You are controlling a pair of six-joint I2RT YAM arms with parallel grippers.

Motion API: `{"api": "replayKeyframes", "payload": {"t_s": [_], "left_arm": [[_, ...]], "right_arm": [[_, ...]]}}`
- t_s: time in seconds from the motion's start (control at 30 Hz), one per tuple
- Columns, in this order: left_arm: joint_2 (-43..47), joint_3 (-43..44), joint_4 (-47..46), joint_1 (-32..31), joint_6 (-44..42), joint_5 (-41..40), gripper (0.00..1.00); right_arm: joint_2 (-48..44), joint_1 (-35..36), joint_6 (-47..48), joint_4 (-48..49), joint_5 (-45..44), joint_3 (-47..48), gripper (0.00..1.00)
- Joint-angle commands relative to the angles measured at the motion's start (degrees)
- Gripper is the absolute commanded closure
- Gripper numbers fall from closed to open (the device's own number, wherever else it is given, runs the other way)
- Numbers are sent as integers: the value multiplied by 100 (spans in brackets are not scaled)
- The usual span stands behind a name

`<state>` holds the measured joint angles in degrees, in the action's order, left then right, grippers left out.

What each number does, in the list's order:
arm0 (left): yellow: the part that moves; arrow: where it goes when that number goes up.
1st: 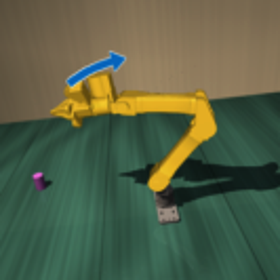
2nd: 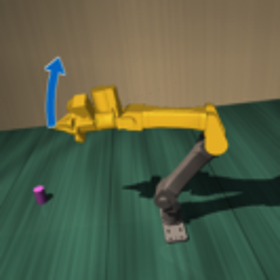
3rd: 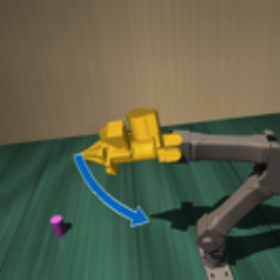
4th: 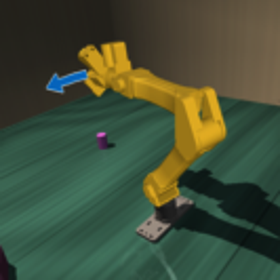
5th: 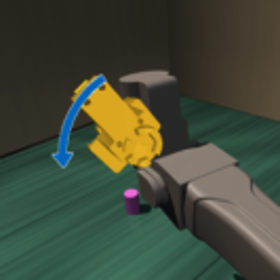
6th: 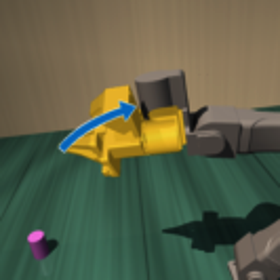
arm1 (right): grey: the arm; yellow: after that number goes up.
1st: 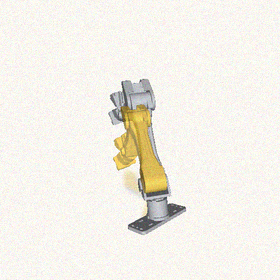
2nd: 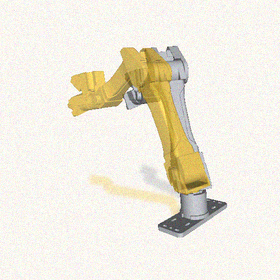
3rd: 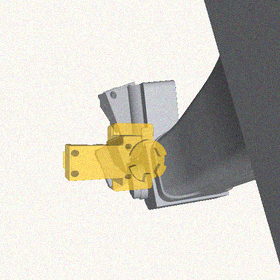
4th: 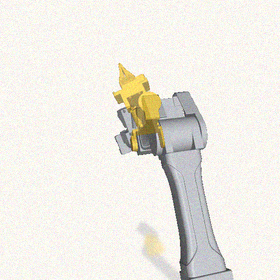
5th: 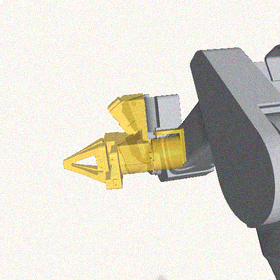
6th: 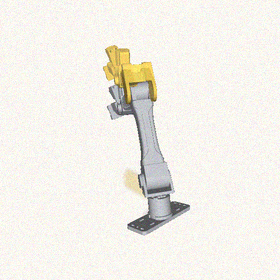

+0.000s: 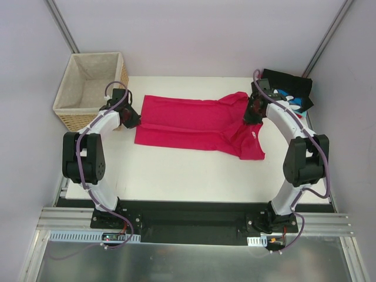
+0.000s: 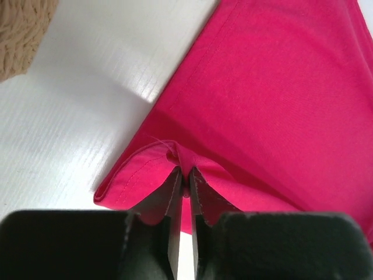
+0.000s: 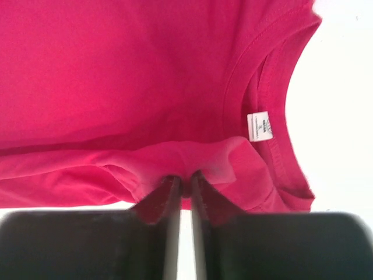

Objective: Fold and stack the t-shirts

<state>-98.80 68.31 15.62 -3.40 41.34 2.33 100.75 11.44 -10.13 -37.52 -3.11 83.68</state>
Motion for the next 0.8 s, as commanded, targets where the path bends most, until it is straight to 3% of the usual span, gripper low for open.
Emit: {"api": "replayKeyframes", "payload": {"t_s": [0.0,0.03,0.1,0.13,0.17,0.33,0.5,0.57,0.77], "left_arm": [[-86,209,12,-64,-135,-206,83],[-86,209,12,-64,-161,-206,53],[-69,235,12,-91,-214,-380,28],[-25,252,12,-117,-232,-469,7],[-16,261,12,-117,-241,-487,1],[281,480,12,-284,-425,-549,1],[818,455,20,-1083,-531,-471,1],[977,341,82,-1503,-583,-496,0],[1188,-546,100,-1804,-320,-347,1]], "right_arm": [[129,-28,72,122,-268,333,76],[147,-28,55,148,-312,359,58],[173,-28,64,209,-418,403,46],[173,-28,73,218,-470,438,38],[164,-28,99,253,-540,465,35],[-300,25,178,376,-585,562,30],[-1135,569,135,79,-787,237,27],[-1346,823,99,-114,-944,-166,27],[-2287,930,-59,-203,-1323,-1676,27]]}}
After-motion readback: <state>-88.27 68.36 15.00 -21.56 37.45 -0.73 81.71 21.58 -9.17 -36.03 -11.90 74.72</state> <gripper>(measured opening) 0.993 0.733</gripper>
